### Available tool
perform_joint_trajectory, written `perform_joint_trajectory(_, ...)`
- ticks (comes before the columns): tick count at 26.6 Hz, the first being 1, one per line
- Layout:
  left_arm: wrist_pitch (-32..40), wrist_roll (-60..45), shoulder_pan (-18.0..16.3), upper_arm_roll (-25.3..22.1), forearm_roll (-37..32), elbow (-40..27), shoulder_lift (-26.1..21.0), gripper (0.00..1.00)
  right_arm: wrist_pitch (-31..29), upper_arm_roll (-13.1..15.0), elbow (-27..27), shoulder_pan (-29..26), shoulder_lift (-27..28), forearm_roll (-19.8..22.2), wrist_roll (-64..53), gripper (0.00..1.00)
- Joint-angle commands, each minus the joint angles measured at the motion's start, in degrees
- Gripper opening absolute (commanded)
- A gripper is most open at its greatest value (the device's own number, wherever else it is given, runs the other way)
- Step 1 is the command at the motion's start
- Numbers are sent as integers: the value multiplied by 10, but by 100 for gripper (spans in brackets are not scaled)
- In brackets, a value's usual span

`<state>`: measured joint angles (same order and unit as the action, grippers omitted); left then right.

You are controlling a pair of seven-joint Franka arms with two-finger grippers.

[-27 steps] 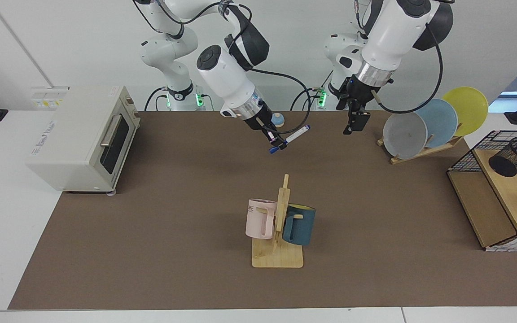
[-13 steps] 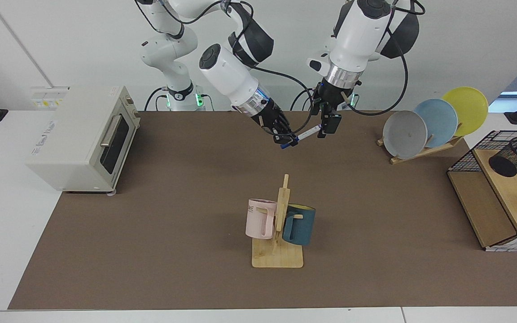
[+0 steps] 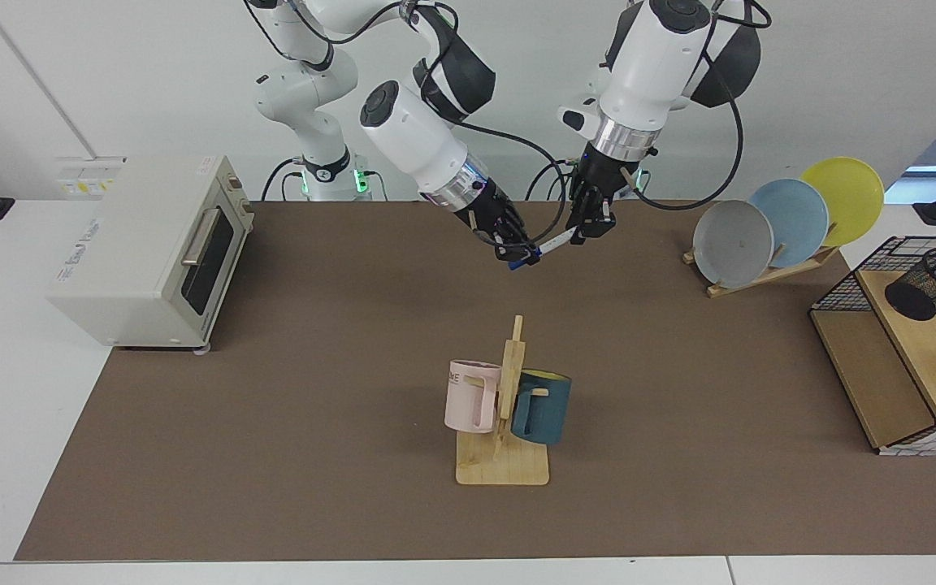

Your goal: Put markers into pen holder

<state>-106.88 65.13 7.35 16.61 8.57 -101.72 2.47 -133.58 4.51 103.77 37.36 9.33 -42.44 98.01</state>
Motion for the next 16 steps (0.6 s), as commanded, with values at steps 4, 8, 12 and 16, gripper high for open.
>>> perform_joint_trajectory(4,9,-11,9,-1,2,-9,7,0,-12,3,-9,-1,7,-5,-18,100)
perform_joint_trajectory(8,11,-11,9,-2,0,-9,7,0,-10,3,-9,-1,6,-5,-67,100)
perform_joint_trajectory(12,15,-11,6,-4,-13,-10,7,0,-5,4,-9,-1,6,8,-99,100)
perform_joint_trajectory(16,46,-11,1,-15,-49,-10,8,0,11,3,-3,0,1,59,-192,100)
